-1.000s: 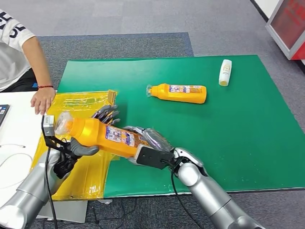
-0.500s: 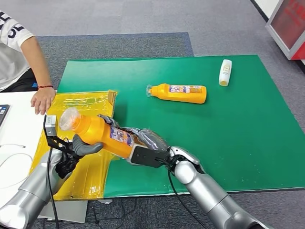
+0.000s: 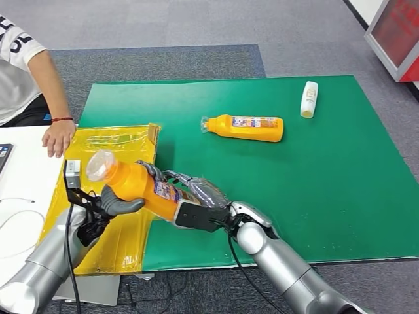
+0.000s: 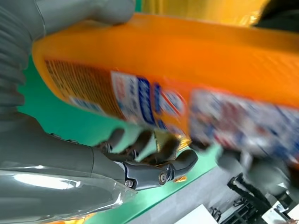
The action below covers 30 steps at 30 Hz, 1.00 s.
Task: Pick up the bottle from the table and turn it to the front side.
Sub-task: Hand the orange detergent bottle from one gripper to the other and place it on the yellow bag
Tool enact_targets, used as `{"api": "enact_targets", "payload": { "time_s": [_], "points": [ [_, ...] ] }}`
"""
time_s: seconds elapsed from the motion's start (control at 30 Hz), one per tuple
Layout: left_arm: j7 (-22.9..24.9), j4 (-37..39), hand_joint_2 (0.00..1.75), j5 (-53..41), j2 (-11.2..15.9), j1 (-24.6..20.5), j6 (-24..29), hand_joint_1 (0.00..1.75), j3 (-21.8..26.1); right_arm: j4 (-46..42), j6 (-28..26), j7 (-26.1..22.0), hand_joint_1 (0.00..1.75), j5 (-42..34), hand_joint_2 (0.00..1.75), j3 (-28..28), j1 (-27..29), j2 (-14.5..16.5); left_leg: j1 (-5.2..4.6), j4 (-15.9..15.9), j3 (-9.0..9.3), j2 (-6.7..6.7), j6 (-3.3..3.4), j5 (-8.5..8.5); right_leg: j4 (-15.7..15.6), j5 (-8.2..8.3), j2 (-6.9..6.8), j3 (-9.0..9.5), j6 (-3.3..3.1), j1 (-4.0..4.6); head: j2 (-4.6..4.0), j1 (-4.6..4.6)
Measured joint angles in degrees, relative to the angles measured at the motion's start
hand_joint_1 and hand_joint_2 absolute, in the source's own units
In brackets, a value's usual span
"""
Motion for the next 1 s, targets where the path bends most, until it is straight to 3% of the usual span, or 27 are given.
{"api": "enact_targets", "payload": {
  "time_s": [0.67, 0.83, 1.0],
  "points": [
    [-2.09, -2.14, 1.75, -11.81, 3.07, 1.5, 5.69, 1.75, -1.66, 2.16, 7.51, -1.2, 0.0, -15.71, 1.75, -7.22, 1.06, 0.21, 0.0, 0.0, 0.0, 0.0, -0.01, 0.0, 0.0, 0.0, 0.0, -0.02, 0.0, 0.0, 0.0, 0.01],
    [1.94, -2.2, 1.75, -20.2, 4.98, -0.35, 12.4, 1.75, -3.75, 3.34, 7.85, -1.39, 0.0, -17.8, 1.75, -8.89, 1.28, 0.21, 0.0, 0.0, 0.0, 0.01, -0.04, 0.04, 0.0, 0.02, 0.0, -0.06, -0.02, 0.0, -0.01, 0.01],
    [8.51, -2.21, 1.75, -28.16, 6.42, -5.66, 18.86, 1.75, -7.74, 3.74, 7.25, -1.26, 0.0, -18.5, 1.75, -10.91, 2.02, 0.2, 0.01, 0.0, 0.03, 0.0, -0.04, 0.07, 0.0, 0.06, 0.0, 0.0, -0.05, 0.01, 0.0, 0.0]
  ]
}}
